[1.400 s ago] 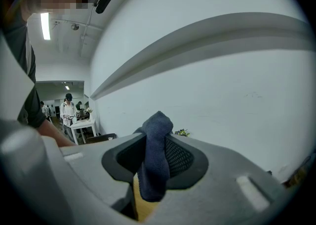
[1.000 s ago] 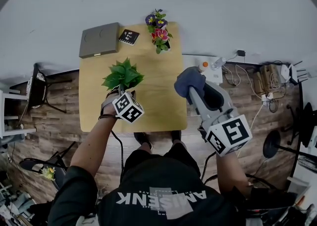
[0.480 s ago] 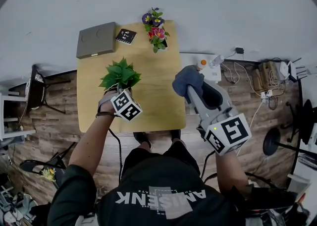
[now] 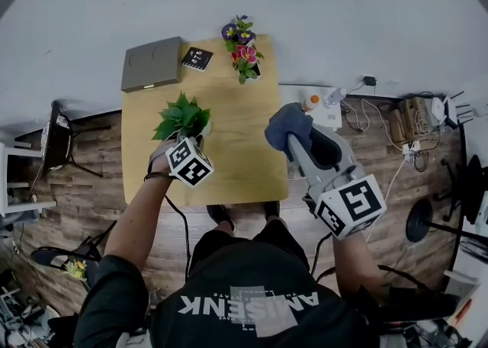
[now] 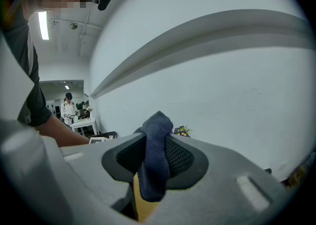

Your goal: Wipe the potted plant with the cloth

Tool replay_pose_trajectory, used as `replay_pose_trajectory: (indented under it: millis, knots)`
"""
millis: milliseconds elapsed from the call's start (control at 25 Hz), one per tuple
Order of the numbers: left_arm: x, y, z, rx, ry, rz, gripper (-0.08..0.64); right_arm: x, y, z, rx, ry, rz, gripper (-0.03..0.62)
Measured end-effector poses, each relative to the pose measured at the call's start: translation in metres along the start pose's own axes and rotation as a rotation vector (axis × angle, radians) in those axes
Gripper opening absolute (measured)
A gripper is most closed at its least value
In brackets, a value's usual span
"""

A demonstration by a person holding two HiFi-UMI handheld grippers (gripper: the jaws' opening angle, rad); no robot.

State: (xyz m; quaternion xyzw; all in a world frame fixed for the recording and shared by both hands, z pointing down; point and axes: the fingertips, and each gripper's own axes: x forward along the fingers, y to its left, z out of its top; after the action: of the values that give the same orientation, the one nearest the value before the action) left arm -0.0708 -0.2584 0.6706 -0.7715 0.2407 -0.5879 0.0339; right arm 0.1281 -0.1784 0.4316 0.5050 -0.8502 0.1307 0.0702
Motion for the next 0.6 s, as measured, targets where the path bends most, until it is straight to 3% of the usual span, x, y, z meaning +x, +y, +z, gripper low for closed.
replay_pose_trajectory:
  millis: [600]
  knots:
    - [-0.104,0.013,0.014,-0.189,-0.172,-0.113,0.025,0.007,0.032,0.051,-0.039,-0.09,0.055,0.11]
